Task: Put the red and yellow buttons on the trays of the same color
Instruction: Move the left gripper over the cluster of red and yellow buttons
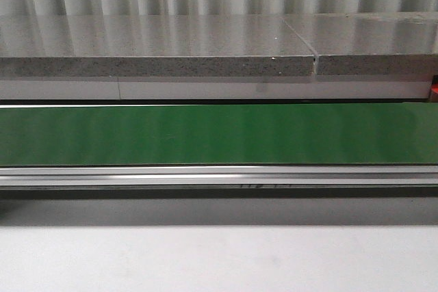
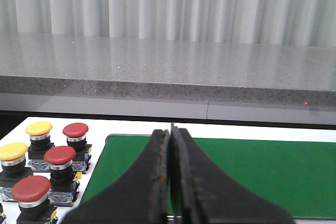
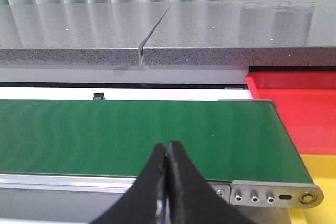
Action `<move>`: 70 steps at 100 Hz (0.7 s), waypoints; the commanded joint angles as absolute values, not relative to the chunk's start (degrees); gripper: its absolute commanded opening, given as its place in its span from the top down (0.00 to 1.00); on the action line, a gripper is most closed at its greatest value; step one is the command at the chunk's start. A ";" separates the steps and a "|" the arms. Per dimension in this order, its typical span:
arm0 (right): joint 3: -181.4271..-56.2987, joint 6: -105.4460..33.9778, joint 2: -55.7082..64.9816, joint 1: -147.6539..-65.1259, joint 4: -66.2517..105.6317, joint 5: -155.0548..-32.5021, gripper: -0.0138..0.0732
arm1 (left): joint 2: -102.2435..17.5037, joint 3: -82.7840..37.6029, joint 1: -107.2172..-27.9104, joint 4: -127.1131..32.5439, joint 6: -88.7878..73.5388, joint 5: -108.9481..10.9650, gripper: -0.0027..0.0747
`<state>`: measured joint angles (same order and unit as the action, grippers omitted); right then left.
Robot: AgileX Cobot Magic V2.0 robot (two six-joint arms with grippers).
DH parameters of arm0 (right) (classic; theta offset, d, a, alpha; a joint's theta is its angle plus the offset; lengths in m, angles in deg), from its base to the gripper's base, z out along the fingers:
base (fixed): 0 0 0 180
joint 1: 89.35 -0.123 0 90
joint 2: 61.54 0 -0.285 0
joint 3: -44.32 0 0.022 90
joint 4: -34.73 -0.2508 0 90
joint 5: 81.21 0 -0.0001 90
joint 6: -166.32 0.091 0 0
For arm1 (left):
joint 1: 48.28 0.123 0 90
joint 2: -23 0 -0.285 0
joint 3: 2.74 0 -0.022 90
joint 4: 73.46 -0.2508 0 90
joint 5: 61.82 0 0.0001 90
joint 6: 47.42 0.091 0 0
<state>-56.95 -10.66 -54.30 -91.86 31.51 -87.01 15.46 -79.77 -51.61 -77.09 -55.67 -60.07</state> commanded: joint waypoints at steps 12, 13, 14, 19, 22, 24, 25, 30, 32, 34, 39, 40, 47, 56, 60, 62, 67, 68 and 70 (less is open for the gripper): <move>-56.83 -10.90 -55.25 -91.58 31.93 -82.42 0.92 | 17.04 -82.31 -52.06 -77.45 -55.63 -65.61 0.99; -56.83 -10.90 -55.25 -91.58 31.93 -82.42 0.92 | 17.04 -82.15 -52.06 -77.58 -55.63 -65.61 0.99; -56.83 -10.90 -55.25 -91.58 31.93 -82.42 0.92 | 17.04 -82.15 -52.06 -77.59 -55.63 -65.61 0.99; -56.83 -10.90 -55.25 -91.58 31.93 -82.42 0.92 | 17.04 -81.36 -52.06 -77.59 -55.63 -65.76 0.99; -56.83 -10.90 -55.25 -91.58 31.93 -82.42 0.92 | 17.04 -80.74 -52.06 -77.59 -55.63 -65.76 0.99; -56.83 -10.90 -55.25 -91.58 31.93 -82.42 0.92 | 17.04 -80.20 -52.06 -77.59 -55.63 -65.76 0.99; -56.83 -10.90 -55.25 -91.58 31.93 -82.42 0.92 | 17.04 -79.75 -52.06 -77.59 -55.63 -65.76 0.99; -56.83 -10.90 -55.25 -91.58 31.93 -82.42 0.92 | 16.87 -77.98 -52.06 -77.59 -55.63 -65.64 0.99; -56.83 -10.90 -55.25 -91.58 31.93 -82.42 0.92 | 16.70 -77.08 -52.06 -77.59 -55.63 -65.42 0.99; -56.83 -10.90 -55.25 -91.58 31.93 -82.42 0.92 | 16.35 -76.10 -52.06 -77.59 -55.63 -65.02 0.99; -56.83 -10.90 -55.25 -91.58 31.93 -82.42 0.92 | 15.39 -73.29 -52.06 -77.30 -55.63 -63.12 0.99; -56.83 -10.90 -55.25 -91.58 31.93 -82.42 0.92 | 15.21 -72.83 -52.06 -77.07 -55.63 -62.23 0.99; -56.83 -10.90 -55.25 -91.58 31.93 -82.42 0.92 | 13.10 -67.69 -52.06 -75.94 -55.63 -56.85 0.99; -56.83 -10.90 -55.25 -91.58 31.93 -82.42 0.92 | 9.01 -60.21 -52.06 -75.94 -55.63 -48.76 0.99; -56.83 -10.90 -55.25 -91.58 31.93 -82.42 0.92 | 6.75 -56.66 -52.06 -75.94 -55.63 -43.97 0.99; -56.83 -10.90 -55.25 -91.58 31.93 -82.42 0.92 | 5.52 -54.92 -52.06 -75.94 -55.63 -41.45 0.99; -56.83 -10.90 -55.25 -91.58 31.93 -82.42 0.92 | 2.57 -50.95 -52.06 -75.94 -55.63 -35.22 0.99; -56.83 -10.90 -55.25 -91.58 31.93 -82.42 0.92 | 2.14 -50.42 -52.06 -75.83 -55.63 -33.44 0.99; -56.83 -10.90 -55.25 -91.58 31.93 -82.42 0.92 | 0.84 -48.80 -52.06 -75.68 -55.63 -31.63 0.99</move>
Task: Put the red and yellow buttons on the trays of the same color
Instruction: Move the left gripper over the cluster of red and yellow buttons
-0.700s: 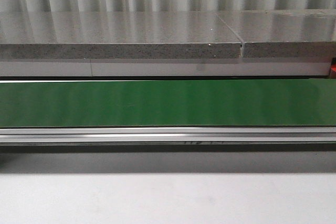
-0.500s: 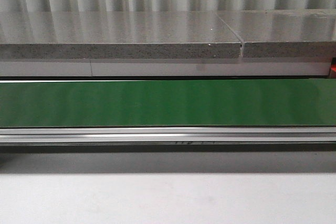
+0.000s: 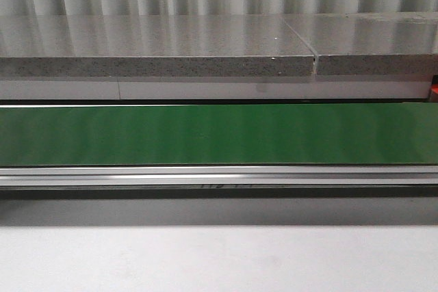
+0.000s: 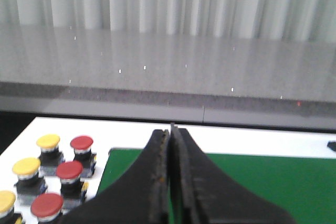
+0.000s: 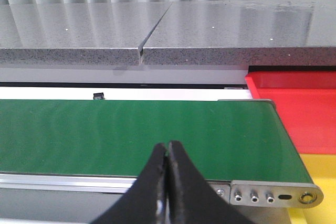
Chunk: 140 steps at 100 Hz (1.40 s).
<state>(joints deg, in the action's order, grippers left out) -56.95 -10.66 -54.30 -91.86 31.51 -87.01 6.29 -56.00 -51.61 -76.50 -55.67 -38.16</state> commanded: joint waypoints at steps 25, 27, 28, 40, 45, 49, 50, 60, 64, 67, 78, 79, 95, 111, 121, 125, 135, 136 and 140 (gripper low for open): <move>-56.83 -10.90 -55.25 -91.58 31.93 -82.42 0.92 | -12.81 -36.16 -52.06 -70.23 -55.63 -10.54 0.99; -56.83 -10.90 -55.25 -91.58 31.93 -82.42 0.92 | -13.53 -35.89 -52.06 -69.62 -55.63 -10.54 0.99; -56.83 -10.90 -55.25 -91.58 31.93 -82.42 0.92 | -13.76 -35.87 -52.06 -69.33 -55.63 -10.67 0.99; -56.83 -10.90 -55.25 -91.58 31.93 -82.42 0.92 | -16.55 -35.73 -52.06 -69.19 -55.63 -12.20 0.99; -56.83 -10.90 -55.25 -91.58 31.93 -82.42 0.92 | -17.31 -35.73 -52.06 -69.19 -55.63 -12.59 0.99; -56.83 -10.90 -55.25 -91.58 31.93 -82.42 0.92 | -17.79 -35.73 -52.06 -69.19 -55.63 -12.72 0.99; -56.83 -10.90 -55.25 -91.58 31.93 -82.42 0.92 | -17.94 -35.73 -52.06 -69.19 -55.63 -12.72 0.99; -56.83 -10.90 -55.25 -91.58 31.93 -82.42 0.92 | -18.78 -35.73 -52.06 -69.19 -55.63 -12.72 0.99; -56.83 -10.90 -55.25 -91.58 31.93 -82.42 0.92 | -18.86 -35.73 -52.06 -69.19 -55.52 -12.72 0.98; -56.83 -10.90 -55.25 -91.58 31.93 -82.42 0.92 | -18.86 -35.73 -52.06 -69.19 -55.17 -12.72 0.96; -56.83 -10.90 -55.25 -91.58 31.93 -82.42 0.92 | -18.86 -35.73 -52.06 -69.19 -53.76 -12.72 0.75; -56.83 -10.90 -55.25 -91.58 31.93 -82.42 0.92 | -18.86 -35.73 -52.06 -69.19 -53.76 -12.72 0.72; -56.83 -10.90 -55.25 -91.58 31.93 -82.42 0.92 | -18.86 -35.73 -52.06 -69.19 -55.52 -12.62 0.15; -56.83 -10.90 -55.25 -91.58 31.93 -82.42 0.92 | -19.27 -35.73 -52.06 -69.46 -60.82 -11.61 0.12; -56.83 -10.90 -55.25 -91.58 31.93 -82.42 0.92 | -21.23 -35.73 -51.47 -72.87 -65.66 -9.49 0.19; -56.83 -10.90 -55.25 -91.58 31.93 -82.42 0.92 | -22.50 -35.73 -50.94 -75.60 -67.85 -8.28 0.20; -56.83 -10.90 -55.25 -91.58 31.93 -82.42 0.92 | -25.87 -35.73 -48.79 -80.70 -71.75 -6.72 0.21; -56.83 -10.90 -55.25 -91.58 31.93 -82.42 0.92 | -26.12 -35.73 -48.37 -80.99 -72.02 -6.72 0.21; -56.83 -10.90 -55.25 -91.58 31.93 -82.42 0.92 | -27.63 -35.73 -47.24 -81.23 -72.37 -7.24 0.22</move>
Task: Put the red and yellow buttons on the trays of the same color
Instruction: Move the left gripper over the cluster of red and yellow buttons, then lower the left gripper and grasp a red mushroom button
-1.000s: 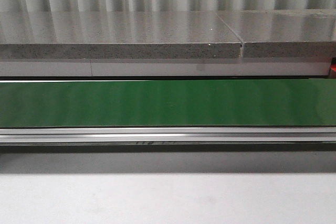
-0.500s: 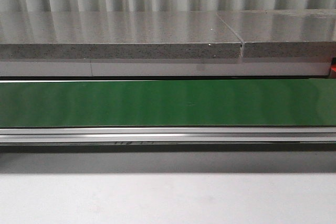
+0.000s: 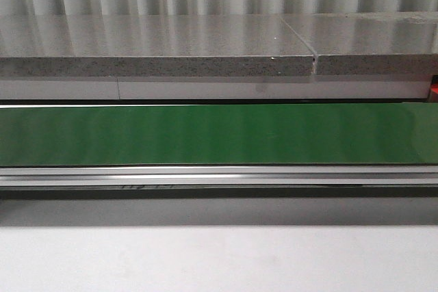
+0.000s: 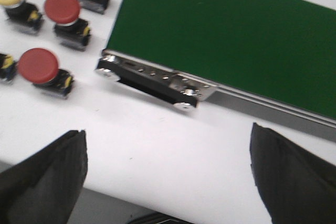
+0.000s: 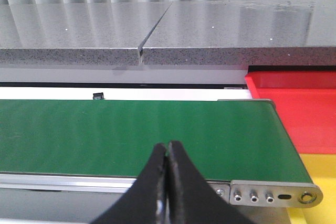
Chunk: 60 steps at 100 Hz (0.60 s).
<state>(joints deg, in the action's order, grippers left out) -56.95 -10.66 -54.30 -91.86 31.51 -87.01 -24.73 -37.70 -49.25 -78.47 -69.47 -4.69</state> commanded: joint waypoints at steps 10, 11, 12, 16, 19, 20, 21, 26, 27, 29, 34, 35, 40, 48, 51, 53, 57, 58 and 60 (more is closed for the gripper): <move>-56.83 -10.90 -55.25 -91.58 31.93 -82.42 0.92 | -30.92 -35.73 -43.06 -80.83 -72.46 -9.38 0.24; -56.83 -10.90 -55.25 -91.58 31.93 -82.42 0.92 | -31.33 -35.73 -42.77 -80.80 -72.46 -9.57 0.24; -56.83 -10.90 -55.25 -91.58 31.93 -82.42 0.92 | -31.53 -35.73 -42.47 -80.58 -72.46 -9.92 0.24; -56.83 -10.90 -55.25 -91.58 31.93 -82.42 0.92 | -32.62 -35.73 -40.70 -80.05 -72.46 -10.55 0.24; -56.83 -10.90 -55.25 -91.58 31.93 -82.42 0.92 | -33.45 -35.73 -39.54 -79.65 -72.46 -11.24 0.24; -56.83 -10.90 -55.25 -91.58 31.93 -82.42 0.92 | -33.67 -35.73 -38.98 -79.51 -72.46 -11.24 0.24; -56.83 -10.90 -55.25 -91.58 31.93 -82.42 0.92 | -34.10 -35.73 -38.71 -79.50 -72.46 -11.46 0.24; -56.83 -10.90 -55.25 -91.58 31.93 -82.42 0.92 | -35.54 -35.73 -36.87 -79.50 -72.34 -11.85 0.24; -56.83 -10.90 -55.25 -91.58 31.93 -82.42 0.92 | -35.74 -35.73 -36.36 -79.50 -72.12 -11.88 0.24; -56.83 -10.90 -55.25 -91.58 31.93 -82.42 0.92 | -36.36 -35.73 -35.60 -79.50 -72.03 -11.99 0.24; -56.83 -10.90 -55.25 -91.58 31.93 -82.42 0.92 | -37.82 -35.73 -33.86 -79.50 -71.79 -12.35 0.24; -56.83 -10.90 -55.25 -91.58 31.93 -82.42 0.92 | -38.23 -35.73 -33.63 -79.50 -71.62 -12.63 0.24; -56.83 -10.90 -55.25 -91.58 31.93 -82.42 0.92 | -39.72 -35.73 -32.03 -79.50 -71.16 -13.53 0.24; -56.83 -10.90 -55.25 -91.58 31.93 -82.42 0.92 | -42.32 -35.73 -29.58 -79.12 -70.61 -14.82 0.24; -56.83 -10.90 -55.25 -91.58 31.93 -82.42 0.92 | -43.66 -35.73 -28.84 -78.97 -70.48 -15.29 0.24; -56.83 -10.90 -55.25 -91.58 31.93 -82.42 0.92 | -44.49 -35.73 -28.32 -78.66 -70.24 -15.59 0.24; -56.83 -10.90 -55.25 -91.58 31.93 -82.42 0.92 | -45.88 -35.73 -27.35 -78.42 -70.22 -16.16 0.24; -56.83 -10.90 -55.25 -91.58 31.93 -82.42 0.92 | -46.43 -35.73 -27.21 -78.42 -70.22 -16.40 0.24; -56.83 -10.90 -55.25 -91.58 31.93 -82.42 0.92 | -47.27 -35.73 -26.78 -78.42 -70.13 -16.76 0.24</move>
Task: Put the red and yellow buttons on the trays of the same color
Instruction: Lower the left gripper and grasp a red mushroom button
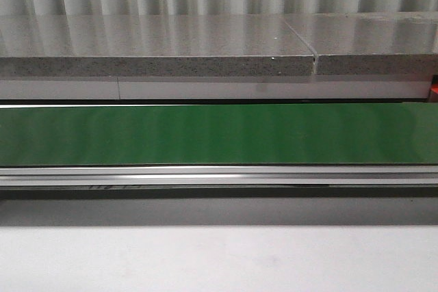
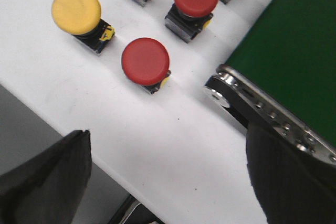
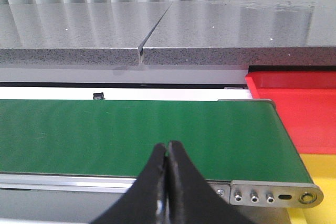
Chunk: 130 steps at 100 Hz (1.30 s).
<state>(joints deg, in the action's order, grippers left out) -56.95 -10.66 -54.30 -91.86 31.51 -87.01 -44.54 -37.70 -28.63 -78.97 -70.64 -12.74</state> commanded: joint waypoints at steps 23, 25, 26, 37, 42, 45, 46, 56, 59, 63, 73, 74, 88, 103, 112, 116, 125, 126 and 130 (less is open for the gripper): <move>-56.83 -10.90 -55.25 -91.58 31.93 -82.42 0.92 | -54.33 -35.73 -23.68 -78.32 -69.00 -20.87 0.24; -56.83 -10.90 -55.25 -91.58 31.93 -82.42 0.92 | -54.92 -35.73 -23.45 -78.21 -69.00 -21.21 0.24; -56.83 -10.90 -55.25 -91.58 31.93 -82.42 0.92 | -55.12 -35.73 -23.42 -78.21 -69.00 -21.42 0.24; -56.83 -10.90 -55.25 -91.58 31.93 -82.42 0.92 | -58.53 -35.73 -23.02 -77.82 -69.00 -22.89 0.24; -56.83 -10.90 -55.25 -91.58 31.93 -82.42 0.92 | -60.02 -35.73 -23.02 -77.82 -69.00 -23.93 0.24; -56.83 -10.90 -55.25 -91.58 31.93 -82.42 0.92 | -60.83 -35.73 -23.02 -77.82 -69.00 -24.48 0.24; -56.83 -10.90 -55.25 -91.58 31.93 -82.42 0.92 | -61.26 -35.73 -23.02 -77.82 -69.00 -24.64 0.24; -56.83 -10.90 -55.25 -91.58 31.93 -82.42 0.92 | -63.81 -35.73 -22.76 -77.82 -69.00 -26.77 0.24; -56.83 -10.90 -55.25 -91.58 31.93 -82.42 0.92 | -64.45 -35.73 -22.63 -77.71 -69.00 -27.16 0.24; -56.83 -10.90 -55.25 -91.58 31.93 -82.42 0.92 | -65.34 -35.73 -22.10 -77.71 -69.00 -27.81 0.24; -56.83 -10.90 -55.25 -91.58 31.93 -82.42 0.92 | -67.20 -35.64 -21.19 -77.17 -69.00 -28.91 0.24; -56.83 -10.90 -55.25 -91.58 31.93 -82.42 0.92 | -67.40 -35.64 -21.07 -77.17 -69.00 -28.93 0.24; -56.83 -10.90 -55.25 -91.58 31.93 -82.42 0.92 | -68.63 -35.64 -20.95 -76.75 -69.00 -29.95 0.24; -56.83 -10.90 -55.25 -91.58 31.93 -82.42 0.92 | -68.63 -35.61 -20.95 -76.75 -69.00 -30.59 0.40; -56.83 -10.90 -55.25 -91.58 31.93 -82.42 0.92 | -68.63 -35.61 -20.95 -76.75 -68.92 -31.41 0.57; -56.83 -10.90 -55.25 -91.58 31.93 -82.42 0.92 | -68.63 -35.61 -20.95 -76.75 -68.92 -31.65 0.67; -56.83 -10.90 -55.25 -91.58 31.93 -82.42 0.92 | -68.53 -35.61 -20.95 -76.75 -68.92 -32.46 0.88; -56.83 -10.90 -55.25 -91.58 31.93 -82.42 0.92 | -68.39 -35.61 -20.95 -76.75 -68.92 -32.46 0.89; -56.83 -10.90 -55.25 -91.58 31.93 -82.42 0.92 | -68.27 -35.51 -20.95 -76.75 -68.92 -32.46 0.97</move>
